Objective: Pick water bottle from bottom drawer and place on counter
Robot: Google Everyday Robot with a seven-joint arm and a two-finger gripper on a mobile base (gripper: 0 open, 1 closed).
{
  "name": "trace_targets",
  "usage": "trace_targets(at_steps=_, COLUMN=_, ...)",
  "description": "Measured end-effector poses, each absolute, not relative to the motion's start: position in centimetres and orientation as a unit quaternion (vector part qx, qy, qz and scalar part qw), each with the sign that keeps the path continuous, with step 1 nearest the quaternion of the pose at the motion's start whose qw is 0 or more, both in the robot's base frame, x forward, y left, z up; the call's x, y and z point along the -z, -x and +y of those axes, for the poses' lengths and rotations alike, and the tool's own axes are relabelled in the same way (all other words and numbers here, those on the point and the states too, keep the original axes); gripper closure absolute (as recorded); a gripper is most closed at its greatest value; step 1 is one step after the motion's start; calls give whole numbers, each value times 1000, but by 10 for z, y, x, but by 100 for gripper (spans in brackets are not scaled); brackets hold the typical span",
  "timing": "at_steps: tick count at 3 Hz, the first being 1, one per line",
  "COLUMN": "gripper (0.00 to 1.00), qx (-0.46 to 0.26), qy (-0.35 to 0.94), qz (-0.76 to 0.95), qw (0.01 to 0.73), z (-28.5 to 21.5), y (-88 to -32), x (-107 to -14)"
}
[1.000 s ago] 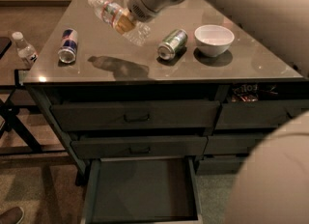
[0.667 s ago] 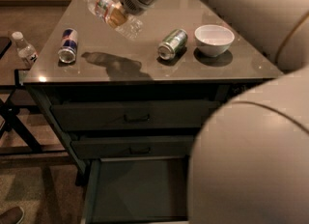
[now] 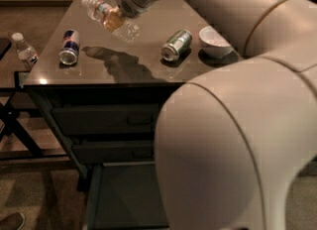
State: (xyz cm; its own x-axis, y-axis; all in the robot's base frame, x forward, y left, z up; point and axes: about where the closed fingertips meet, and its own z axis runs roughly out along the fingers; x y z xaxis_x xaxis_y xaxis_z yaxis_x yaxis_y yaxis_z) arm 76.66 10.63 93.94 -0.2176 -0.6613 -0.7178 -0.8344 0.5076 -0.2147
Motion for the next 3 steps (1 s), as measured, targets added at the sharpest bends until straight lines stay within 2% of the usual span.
trace_targets(at_steps=3, gripper=100, qx=-100, qy=476, qz=812, qw=323, z=89, y=-780, x=-880)
